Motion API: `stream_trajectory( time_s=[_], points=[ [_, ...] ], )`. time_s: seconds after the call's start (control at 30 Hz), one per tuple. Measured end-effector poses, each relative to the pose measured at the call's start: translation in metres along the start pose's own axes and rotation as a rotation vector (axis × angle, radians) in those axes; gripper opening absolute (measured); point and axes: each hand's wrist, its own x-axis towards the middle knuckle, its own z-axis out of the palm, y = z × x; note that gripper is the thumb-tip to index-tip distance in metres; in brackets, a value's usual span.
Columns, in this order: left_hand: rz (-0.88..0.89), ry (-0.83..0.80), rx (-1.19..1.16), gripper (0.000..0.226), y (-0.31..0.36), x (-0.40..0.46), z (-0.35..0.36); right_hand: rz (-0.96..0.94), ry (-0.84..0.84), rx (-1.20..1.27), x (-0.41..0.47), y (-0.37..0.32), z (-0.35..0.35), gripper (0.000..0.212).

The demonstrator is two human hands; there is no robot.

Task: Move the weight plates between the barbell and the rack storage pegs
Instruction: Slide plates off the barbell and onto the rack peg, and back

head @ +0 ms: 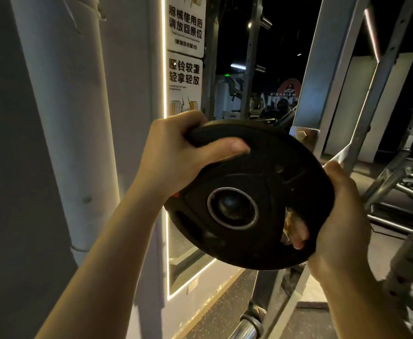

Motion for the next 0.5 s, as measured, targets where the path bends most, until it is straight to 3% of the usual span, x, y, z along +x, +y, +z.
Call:
stream_trajectory(
  time_s=[0.13, 0.3, 0.43, 0.5],
  points=[
    [0.021, 0.13, 0.075, 0.051, -0.004, -0.008, 0.005, -0.004, -0.041, -0.003, 0.002, -0.004, -0.001, 0.049],
    [-0.044, 0.203, -0.076, 0.02, -0.009, -0.028, 0.009, -0.045, -0.094, -0.213, 0.008, -0.022, 0.0, 0.055],
    [-0.258, 0.524, -0.319, 0.027, -0.019, -0.07, 0.032, -0.324, -0.266, -0.62, 0.014, -0.061, 0.023, 0.071],
    [-0.363, 0.657, -0.378, 0.031, -0.018, -0.088, 0.046, -0.44, -0.334, -0.77, 0.02, -0.077, 0.037, 0.063]
  ],
)
